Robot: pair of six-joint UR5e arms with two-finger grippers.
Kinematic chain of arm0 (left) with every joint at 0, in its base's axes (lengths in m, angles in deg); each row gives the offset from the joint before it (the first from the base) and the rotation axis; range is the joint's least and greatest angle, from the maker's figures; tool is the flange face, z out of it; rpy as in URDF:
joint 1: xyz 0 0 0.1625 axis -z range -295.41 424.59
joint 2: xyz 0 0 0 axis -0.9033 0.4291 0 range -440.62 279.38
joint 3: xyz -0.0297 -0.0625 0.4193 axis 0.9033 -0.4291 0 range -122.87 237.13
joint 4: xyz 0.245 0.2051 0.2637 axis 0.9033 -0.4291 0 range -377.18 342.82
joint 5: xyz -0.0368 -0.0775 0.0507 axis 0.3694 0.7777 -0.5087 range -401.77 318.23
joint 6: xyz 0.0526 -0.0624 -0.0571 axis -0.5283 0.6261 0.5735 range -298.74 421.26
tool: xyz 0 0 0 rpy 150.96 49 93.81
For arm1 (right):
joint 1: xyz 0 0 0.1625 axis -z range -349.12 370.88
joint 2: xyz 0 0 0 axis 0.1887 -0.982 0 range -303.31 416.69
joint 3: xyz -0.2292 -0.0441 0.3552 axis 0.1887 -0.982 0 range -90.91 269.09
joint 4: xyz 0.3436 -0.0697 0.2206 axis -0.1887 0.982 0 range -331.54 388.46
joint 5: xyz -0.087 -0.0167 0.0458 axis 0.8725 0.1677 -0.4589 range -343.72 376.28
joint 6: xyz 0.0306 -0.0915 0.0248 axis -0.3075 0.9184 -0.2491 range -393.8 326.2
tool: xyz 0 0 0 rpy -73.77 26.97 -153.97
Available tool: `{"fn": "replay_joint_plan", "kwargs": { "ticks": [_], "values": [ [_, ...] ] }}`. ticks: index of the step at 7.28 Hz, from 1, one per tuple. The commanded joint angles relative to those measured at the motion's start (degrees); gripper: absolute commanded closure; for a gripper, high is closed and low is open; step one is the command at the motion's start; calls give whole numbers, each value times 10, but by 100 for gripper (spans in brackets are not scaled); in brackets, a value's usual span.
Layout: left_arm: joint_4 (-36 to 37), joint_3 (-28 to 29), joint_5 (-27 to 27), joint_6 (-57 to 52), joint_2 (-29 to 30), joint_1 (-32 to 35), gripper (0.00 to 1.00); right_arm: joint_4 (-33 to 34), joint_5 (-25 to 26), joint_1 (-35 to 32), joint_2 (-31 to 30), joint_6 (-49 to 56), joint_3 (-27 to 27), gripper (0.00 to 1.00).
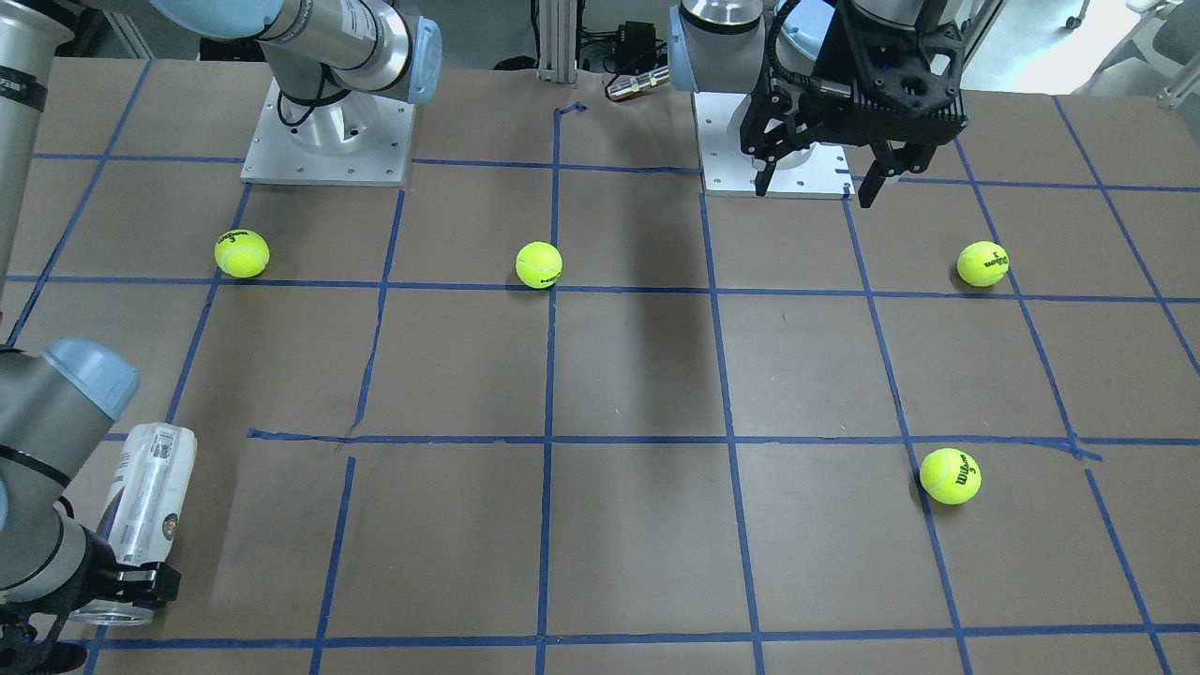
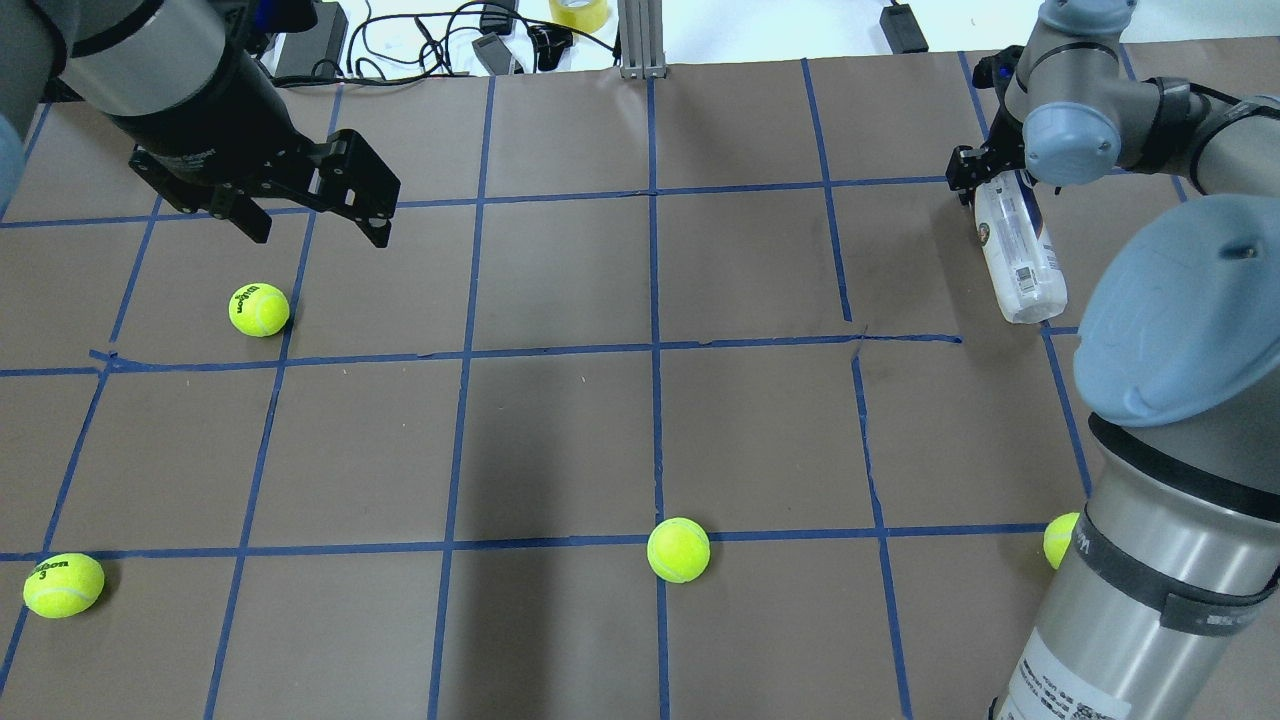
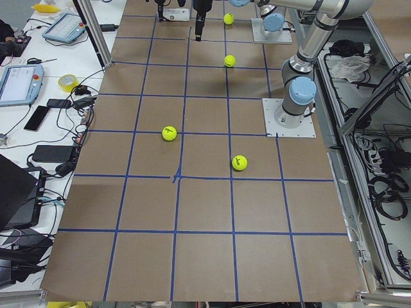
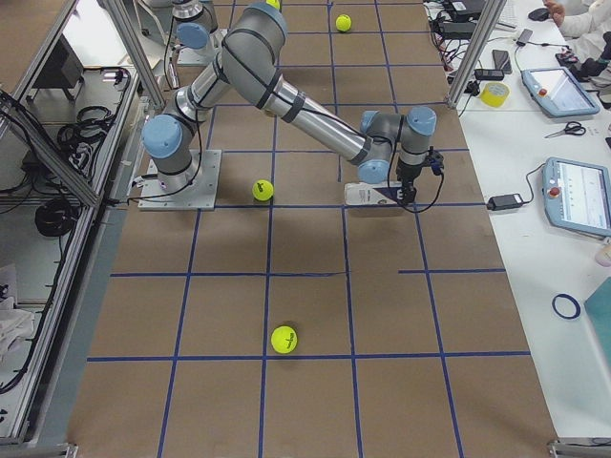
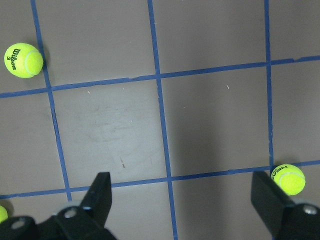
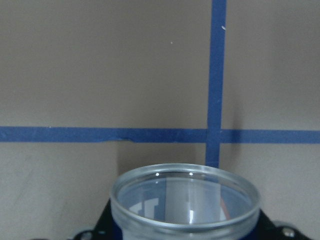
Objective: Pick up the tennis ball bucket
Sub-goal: 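Close the right gripper around the can and lift it, then carry the can toward the table center and tilt it sideways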
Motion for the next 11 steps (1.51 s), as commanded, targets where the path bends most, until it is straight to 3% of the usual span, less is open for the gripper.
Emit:
{"fn": "replay_joint_plan", "kwargs": {
  "ticks": [1,3,4,7,9,11],
  "values": [
    [0,0,0,0,0,0,0,-2,-3,-1,-9,-7,0,39],
    [0,0,1,0,0,0,0,-20,-9,-7,-39,-34,3,39],
    [0,-1,1,0,0,0,0,-54,-39,-16,-59,-70,12,38],
    [0,-1,1,0,0,1,0,-76,-45,-97,-133,-260,91,39],
    [0,-1,1,0,0,1,0,-86,-42,-156,-158,-373,105,39],
    [0,-1,1,0,0,0,0,-85,-45,-182,-154,-367,104,39]
  ]
}}
